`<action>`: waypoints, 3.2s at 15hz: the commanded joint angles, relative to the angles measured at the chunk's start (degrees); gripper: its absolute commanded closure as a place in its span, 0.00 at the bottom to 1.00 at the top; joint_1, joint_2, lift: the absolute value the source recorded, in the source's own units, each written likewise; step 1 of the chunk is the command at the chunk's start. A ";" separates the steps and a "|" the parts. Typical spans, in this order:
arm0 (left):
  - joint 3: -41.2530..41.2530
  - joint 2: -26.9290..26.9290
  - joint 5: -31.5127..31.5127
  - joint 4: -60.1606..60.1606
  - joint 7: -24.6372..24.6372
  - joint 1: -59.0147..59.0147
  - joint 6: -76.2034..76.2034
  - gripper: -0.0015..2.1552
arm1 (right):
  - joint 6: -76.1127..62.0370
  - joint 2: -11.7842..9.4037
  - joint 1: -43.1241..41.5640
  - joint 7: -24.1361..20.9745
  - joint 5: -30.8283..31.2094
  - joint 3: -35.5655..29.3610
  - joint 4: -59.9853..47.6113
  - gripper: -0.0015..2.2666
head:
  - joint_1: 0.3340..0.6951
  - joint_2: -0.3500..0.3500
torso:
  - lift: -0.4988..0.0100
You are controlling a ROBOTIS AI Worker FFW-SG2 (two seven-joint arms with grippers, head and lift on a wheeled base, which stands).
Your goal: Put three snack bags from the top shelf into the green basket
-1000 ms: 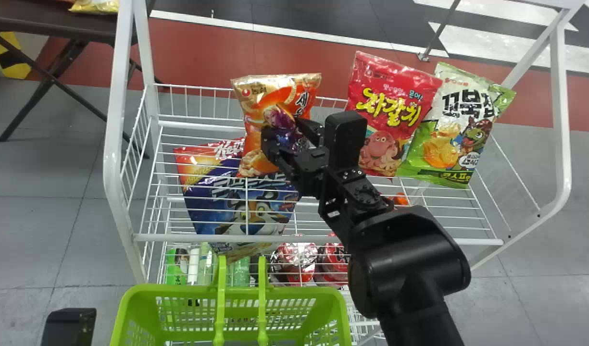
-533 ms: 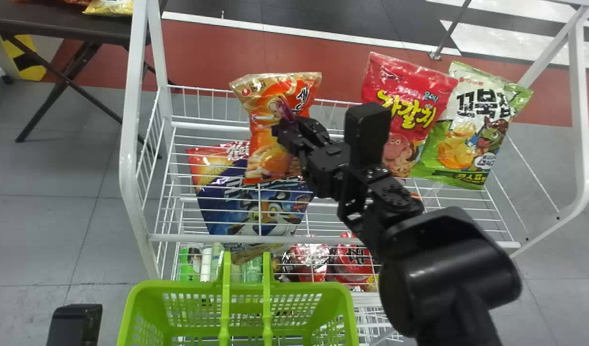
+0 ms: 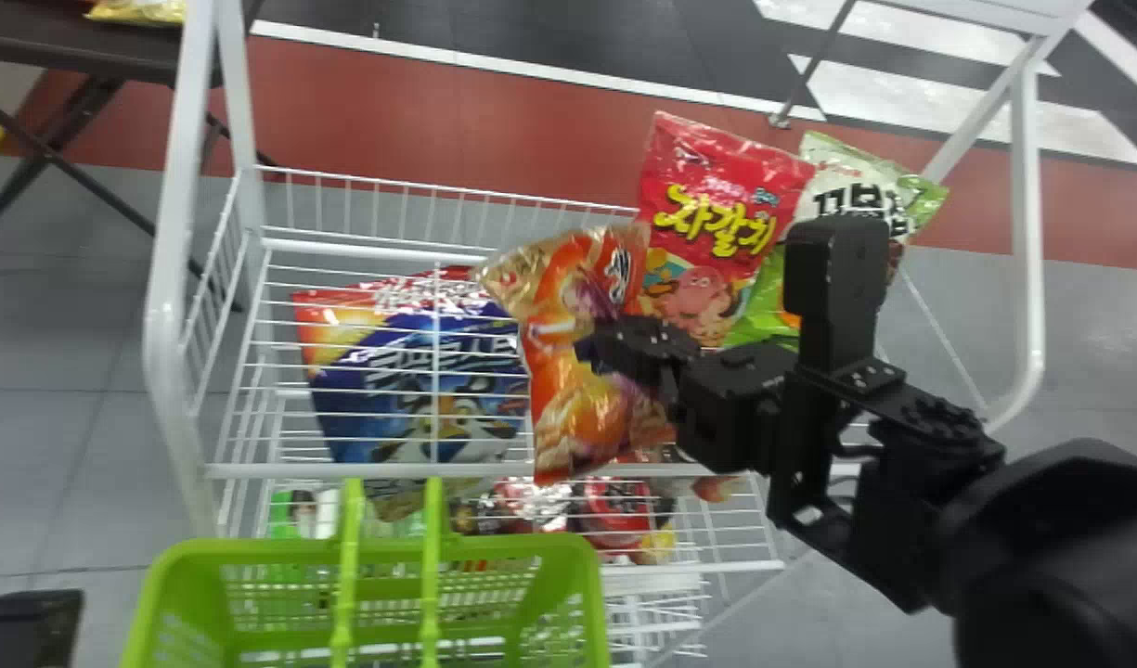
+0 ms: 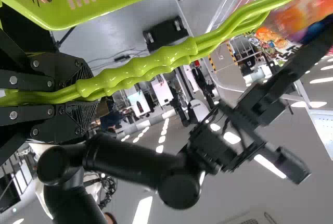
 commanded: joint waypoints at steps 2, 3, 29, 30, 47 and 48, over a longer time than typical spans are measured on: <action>0.00 -0.22 0.00 0.11 0.11 -0.37 0.06 0.67 | 18.05 -0.47 4.69 0.11 -7.85 -10.49 -10.70 0.99 | 1.00 0.00 | 0.89; 0.00 -0.39 0.00 0.20 0.20 -0.28 -0.11 0.67 | 18.05 -0.47 6.18 0.72 -7.85 -11.28 -12.73 0.99 | 1.00 0.00 | 0.89; -0.27 -1.36 -0.26 -0.76 -0.41 1.65 -1.87 0.67 | -6.33 1.20 17.26 6.26 -3.72 13.06 11.27 0.20 | 1.00 0.01 | 0.89; -0.09 -1.27 -0.26 -0.68 -0.41 1.74 -2.22 0.67 | -10.02 1.11 17.78 6.70 -3.81 12.63 11.27 0.00 | 1.00 0.08 | 0.89; -0.53 -0.66 -0.53 0.38 0.29 0.42 -0.82 0.67 | -55.37 1.90 6.18 -0.51 -3.63 -10.40 25.24 0.04 | 1.00 0.00 | 0.89; -0.62 -0.66 -0.53 0.38 0.29 0.42 -0.82 0.67 | -55.02 1.90 3.11 -2.09 -2.05 -10.40 28.14 0.04 | 1.00 0.00 | 0.89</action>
